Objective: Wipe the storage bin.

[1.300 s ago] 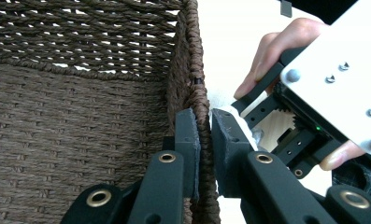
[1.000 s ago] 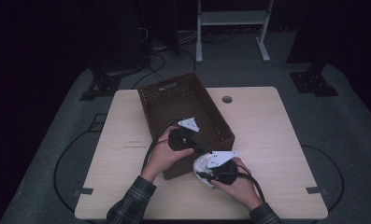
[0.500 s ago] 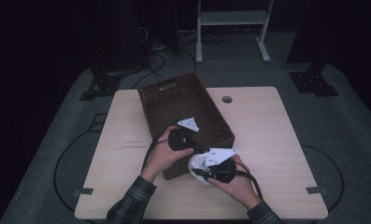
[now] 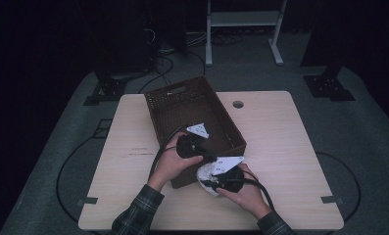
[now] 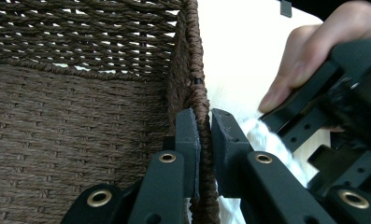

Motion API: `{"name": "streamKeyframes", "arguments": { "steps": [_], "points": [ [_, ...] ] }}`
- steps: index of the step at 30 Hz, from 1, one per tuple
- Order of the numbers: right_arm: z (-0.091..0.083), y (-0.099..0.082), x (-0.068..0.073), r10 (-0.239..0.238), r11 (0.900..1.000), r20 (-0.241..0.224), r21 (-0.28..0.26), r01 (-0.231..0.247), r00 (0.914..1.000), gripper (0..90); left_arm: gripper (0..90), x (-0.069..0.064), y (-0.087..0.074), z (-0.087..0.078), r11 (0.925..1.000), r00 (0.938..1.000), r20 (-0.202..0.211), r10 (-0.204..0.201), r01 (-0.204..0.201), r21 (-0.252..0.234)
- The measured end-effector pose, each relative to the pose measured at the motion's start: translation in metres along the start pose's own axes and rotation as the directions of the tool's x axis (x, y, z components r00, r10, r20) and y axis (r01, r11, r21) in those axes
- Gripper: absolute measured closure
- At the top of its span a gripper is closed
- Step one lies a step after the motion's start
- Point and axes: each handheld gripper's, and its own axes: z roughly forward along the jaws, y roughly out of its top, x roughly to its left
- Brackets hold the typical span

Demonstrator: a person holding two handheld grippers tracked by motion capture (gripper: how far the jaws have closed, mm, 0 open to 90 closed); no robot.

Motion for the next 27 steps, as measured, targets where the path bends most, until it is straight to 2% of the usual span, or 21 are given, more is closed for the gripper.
{"name": "streamKeyframes", "arguments": {
  "steps": [5,10,15,21,23,27],
  "points": [
    [0.01,-0.008,0.0,0.019,0.9991,-0.013,0.037,-0.018,0.9997,72.7,80.7,0.0,0.0,0.0,1.0,1.0,0.001,-0.005,0.005,-0.005],
    [0.022,-0.015,0.0,-0.006,0.9957,-0.002,0.092,0.007,1.0,72.8,80.7,0.0,0.0,0.0,1.0,1.0,0.001,-0.003,0.003,-0.001],
    [0.024,-0.016,0.001,-0.009,0.9954,0.003,0.096,0.009,1.0,72.8,80.7,0.0,0.0,0.0,1.0,1.0,0.001,-0.002,0.002,-0.002],
    [0.01,-0.005,0.007,-0.011,0.9995,-0.009,0.03,0.011,0.9999,72.7,80.7,-0.001,0.0,0.0,0.9999,1.0,0.002,-0.007,0.007,-0.007],
    [0.006,0.0,0.008,-0.029,0.9995,0.0,0.009,0.029,0.9996,72.8,80.7,0.0,0.0,0.0,1.0,1.0,0.0,0.003,-0.003,0.002],
    [-0.003,0.009,0.012,-0.033,0.9986,-0.004,-0.04,0.033,0.9994,72.8,80.7,0.0,0.0,0.0,1.0,1.0,0.001,0.002,-0.002,0.002]
  ]
}}
